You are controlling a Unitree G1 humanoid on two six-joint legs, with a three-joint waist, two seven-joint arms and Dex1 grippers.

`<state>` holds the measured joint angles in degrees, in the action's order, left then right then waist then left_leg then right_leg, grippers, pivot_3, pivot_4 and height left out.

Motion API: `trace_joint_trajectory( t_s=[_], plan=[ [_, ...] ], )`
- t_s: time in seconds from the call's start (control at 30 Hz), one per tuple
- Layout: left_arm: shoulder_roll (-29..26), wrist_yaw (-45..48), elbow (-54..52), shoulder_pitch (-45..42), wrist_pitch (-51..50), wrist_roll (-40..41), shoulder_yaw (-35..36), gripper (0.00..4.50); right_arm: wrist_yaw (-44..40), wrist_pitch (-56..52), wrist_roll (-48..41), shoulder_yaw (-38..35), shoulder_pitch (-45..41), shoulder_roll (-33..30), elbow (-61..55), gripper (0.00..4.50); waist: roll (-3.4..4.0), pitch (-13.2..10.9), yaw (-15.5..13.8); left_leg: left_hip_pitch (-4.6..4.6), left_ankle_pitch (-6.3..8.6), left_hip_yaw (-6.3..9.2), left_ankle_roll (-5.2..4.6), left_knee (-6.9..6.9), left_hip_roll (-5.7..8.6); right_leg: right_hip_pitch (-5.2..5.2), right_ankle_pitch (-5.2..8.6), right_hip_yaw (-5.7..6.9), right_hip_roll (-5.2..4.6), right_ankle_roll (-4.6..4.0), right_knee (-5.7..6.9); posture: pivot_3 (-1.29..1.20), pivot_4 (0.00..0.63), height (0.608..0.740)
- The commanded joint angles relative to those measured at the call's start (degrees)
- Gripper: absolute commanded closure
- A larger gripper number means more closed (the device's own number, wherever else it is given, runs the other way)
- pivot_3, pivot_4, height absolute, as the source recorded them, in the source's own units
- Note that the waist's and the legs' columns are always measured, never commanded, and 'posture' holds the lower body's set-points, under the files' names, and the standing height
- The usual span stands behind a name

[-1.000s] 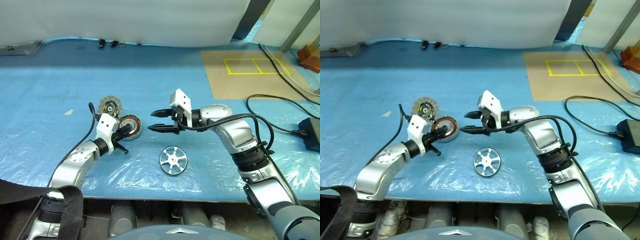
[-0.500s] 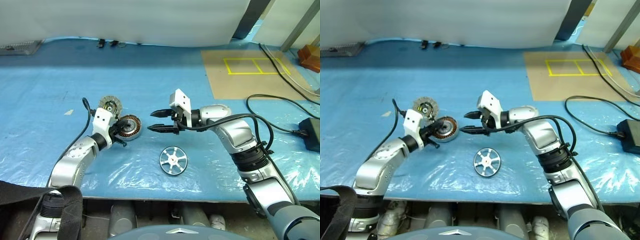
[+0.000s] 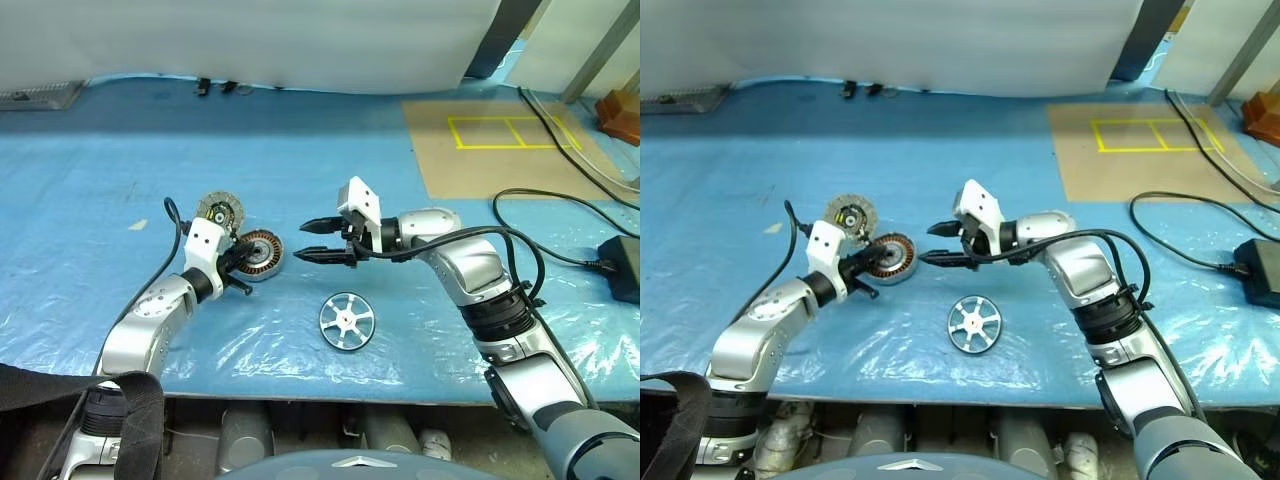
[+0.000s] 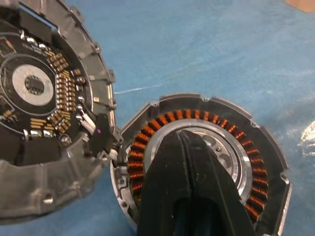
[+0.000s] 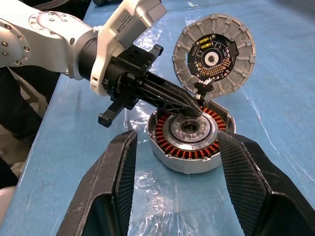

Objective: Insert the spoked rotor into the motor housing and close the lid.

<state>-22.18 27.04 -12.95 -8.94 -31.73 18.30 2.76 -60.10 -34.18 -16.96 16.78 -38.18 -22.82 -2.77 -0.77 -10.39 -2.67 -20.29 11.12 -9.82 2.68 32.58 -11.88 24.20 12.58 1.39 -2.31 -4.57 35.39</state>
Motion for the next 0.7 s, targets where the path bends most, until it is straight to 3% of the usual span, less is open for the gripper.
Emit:
trace_joint_trajectory(
  t_s=[0.03, 0.17, 0.7],
  plan=[
    [-0.5, -0.3, 0.4, -0.8, -0.3, -1.1, -0.8, 4.48, -0.4, 0.2, -0.6, 0.0, -1.4, 0.2, -0.7, 1.86, 0.0, 0.0, 0.0, 0.0, 0.0, 0.0, 0.0, 0.0, 0.0, 0.0, 0.0, 0.0, 0.0, 0.0, -0.01, 0.0, 0.15, 0.74],
    [-1.8, 0.0, 1.6, 0.4, -1.5, -3.6, -3.6, 4.48, -0.4, 0.4, -0.3, 0.2, -1.2, 0.1, -0.6, 1.86, 0.01, 0.0, 0.0, 0.04, 0.0, 0.0, 0.0, -0.01, 0.0, -0.01, 0.0, 0.0, 0.0, 0.0, 0.0, 0.0, 0.15, 0.74],
    [-2.2, 1.2, 0.2, -3.6, -1.4, -0.8, -1.4, 4.48, -0.8, -0.2, -0.8, 0.5, -2.1, 1.1, 0.3, 1.86, 0.02, 0.0, 0.0, 0.02, 0.0, 0.0, 0.0, -0.01, 0.0, 0.0, 0.0, 0.01, 0.0, 0.0, 0.01, 0.0, 0.15, 0.74]
  ],
)
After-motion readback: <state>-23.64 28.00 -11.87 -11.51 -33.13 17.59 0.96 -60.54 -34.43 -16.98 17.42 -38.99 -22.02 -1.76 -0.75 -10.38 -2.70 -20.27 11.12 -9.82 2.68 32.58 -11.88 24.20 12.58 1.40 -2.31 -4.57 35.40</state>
